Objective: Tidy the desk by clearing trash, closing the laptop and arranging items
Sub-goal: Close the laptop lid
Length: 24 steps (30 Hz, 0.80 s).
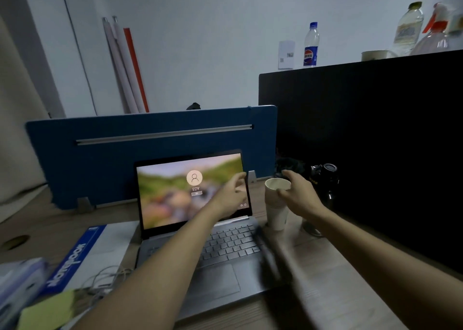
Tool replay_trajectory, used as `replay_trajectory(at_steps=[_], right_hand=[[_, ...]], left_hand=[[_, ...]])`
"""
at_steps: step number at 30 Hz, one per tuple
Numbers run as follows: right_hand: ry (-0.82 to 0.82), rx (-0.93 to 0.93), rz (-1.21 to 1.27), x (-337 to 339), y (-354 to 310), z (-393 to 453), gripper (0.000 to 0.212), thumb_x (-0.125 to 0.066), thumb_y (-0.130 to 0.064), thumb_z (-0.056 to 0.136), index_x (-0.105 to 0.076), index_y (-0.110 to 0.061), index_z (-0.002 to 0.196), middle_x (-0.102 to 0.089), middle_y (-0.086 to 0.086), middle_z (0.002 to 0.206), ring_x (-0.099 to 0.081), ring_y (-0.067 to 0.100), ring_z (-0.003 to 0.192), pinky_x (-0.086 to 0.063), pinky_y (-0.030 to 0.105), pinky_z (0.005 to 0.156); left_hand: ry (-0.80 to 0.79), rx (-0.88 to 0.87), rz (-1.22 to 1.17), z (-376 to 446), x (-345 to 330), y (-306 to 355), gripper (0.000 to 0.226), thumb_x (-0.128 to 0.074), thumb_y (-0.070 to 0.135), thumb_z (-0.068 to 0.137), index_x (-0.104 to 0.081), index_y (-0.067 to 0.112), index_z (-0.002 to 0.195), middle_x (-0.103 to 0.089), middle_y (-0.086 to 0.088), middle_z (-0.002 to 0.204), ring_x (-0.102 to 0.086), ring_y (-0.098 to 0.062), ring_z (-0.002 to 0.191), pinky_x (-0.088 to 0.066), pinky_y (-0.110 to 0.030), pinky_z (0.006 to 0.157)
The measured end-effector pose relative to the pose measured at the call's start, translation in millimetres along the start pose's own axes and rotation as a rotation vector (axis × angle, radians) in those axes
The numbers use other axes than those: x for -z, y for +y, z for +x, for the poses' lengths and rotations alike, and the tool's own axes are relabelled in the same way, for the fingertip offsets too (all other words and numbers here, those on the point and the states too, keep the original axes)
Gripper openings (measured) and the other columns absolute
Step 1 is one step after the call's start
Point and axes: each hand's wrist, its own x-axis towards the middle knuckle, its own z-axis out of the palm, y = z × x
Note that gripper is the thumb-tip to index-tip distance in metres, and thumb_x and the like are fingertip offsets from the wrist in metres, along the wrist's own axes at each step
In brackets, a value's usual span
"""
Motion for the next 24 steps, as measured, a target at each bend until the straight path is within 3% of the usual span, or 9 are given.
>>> replay_trajectory(at_steps=[2, 5, 8, 10, 12, 15, 17, 19, 24], right_hand=[[0.017, 0.092, -0.017, 1, -12, -2, 0.057, -0.06, -0.016, 0.088, -0.043, -0.011, 0.142, -0.049, 0.008, 0.144, -0.045, 0.023, 0.133, -0.038, 0.037, 0.11], [0.009, 0.189, -0.025, -4, -31, -3, 0.053, -0.061, -0.015, 0.09, -0.044, -0.011, 0.141, -0.05, 0.008, 0.142, -0.045, 0.022, 0.133, -0.036, 0.035, 0.11], [-0.013, 0.253, -0.046, -16, -51, -2, 0.049, -0.062, -0.014, 0.09, -0.049, -0.009, 0.137, -0.054, 0.01, 0.138, -0.047, 0.024, 0.129, -0.039, 0.033, 0.105], [-0.039, 0.279, -0.059, -26, -64, 0, 0.044, -0.063, -0.015, 0.089, -0.054, -0.008, 0.132, -0.059, 0.011, 0.13, -0.052, 0.026, 0.122, -0.042, 0.031, 0.094], [-0.094, 0.296, -0.075, -38, -73, 1, 0.043, -0.064, -0.017, 0.089, -0.056, -0.007, 0.13, -0.06, 0.012, 0.127, -0.055, 0.027, 0.116, -0.042, 0.032, 0.095], [-0.162, 0.317, -0.088, -60, -83, -1, 0.038, -0.064, -0.019, 0.09, -0.06, -0.009, 0.126, -0.062, 0.01, 0.126, -0.057, 0.026, 0.115, -0.042, 0.03, 0.091], [-0.203, 0.328, -0.083, -76, -89, -5, 0.035, -0.064, -0.02, 0.089, -0.061, -0.01, 0.123, -0.063, 0.008, 0.124, -0.057, 0.026, 0.115, -0.04, 0.025, 0.086], [-0.238, 0.335, -0.072, -89, -95, -11, 0.036, -0.063, -0.021, 0.089, -0.061, -0.012, 0.125, -0.062, 0.007, 0.127, -0.056, 0.025, 0.117, -0.042, 0.028, 0.092], [-0.288, 0.346, -0.05, -115, -111, -24, 0.036, -0.063, -0.02, 0.088, -0.061, -0.012, 0.124, -0.063, 0.007, 0.129, -0.055, 0.026, 0.119, -0.04, 0.032, 0.095]], left_hand=[[0.05, -0.006, 0.087, -7, 31, -7, 0.06, -0.051, 0.0, 0.088, -0.04, 0.019, 0.144, -0.048, -0.005, 0.146, -0.053, -0.016, 0.117, -0.047, -0.029, 0.093], [0.129, 0.01, 0.13, -18, 77, -20, 0.054, -0.053, 0.001, 0.089, -0.045, 0.018, 0.14, -0.049, -0.008, 0.144, -0.048, -0.022, 0.13, -0.044, -0.04, 0.106], [0.21, 0.037, 0.161, -31, 119, -30, 0.053, -0.06, 0.006, 0.088, -0.048, 0.021, 0.138, -0.051, -0.006, 0.14, -0.05, -0.022, 0.127, -0.045, -0.038, 0.102], [0.225, 0.057, 0.204, -39, 144, -36, 0.057, -0.054, 0.004, 0.087, -0.046, 0.022, 0.14, -0.048, -0.005, 0.143, -0.049, -0.018, 0.124, -0.049, -0.032, 0.091], [0.229, 0.084, 0.254, -48, 163, -41, 0.056, -0.051, 0.003, 0.088, -0.046, 0.024, 0.14, -0.048, -0.001, 0.144, -0.048, -0.016, 0.122, -0.048, -0.027, 0.085], [0.19, 0.104, 0.296, -65, 175, -50, 0.043, -0.058, 0.01, 0.091, -0.054, 0.018, 0.133, -0.056, -0.001, 0.135, -0.051, -0.018, 0.123, -0.044, -0.03, 0.099], [0.126, 0.132, 0.302, -81, 177, -57, 0.034, -0.059, 0.013, 0.094, -0.059, 0.017, 0.127, -0.061, 0.0, 0.128, -0.056, -0.014, 0.117, -0.045, -0.024, 0.094], [0.057, 0.163, 0.31, -99, 178, -65, 0.029, -0.059, 0.012, 0.094, -0.062, 0.017, 0.123, -0.065, 0.001, 0.123, -0.06, -0.013, 0.113, -0.044, -0.019, 0.087], [-0.071, 0.236, 0.376, -141, 177, -91, 0.027, -0.062, 0.029, 0.095, -0.064, 0.022, 0.12, -0.066, 0.005, 0.122, -0.06, -0.011, 0.113, -0.046, -0.03, 0.099]])
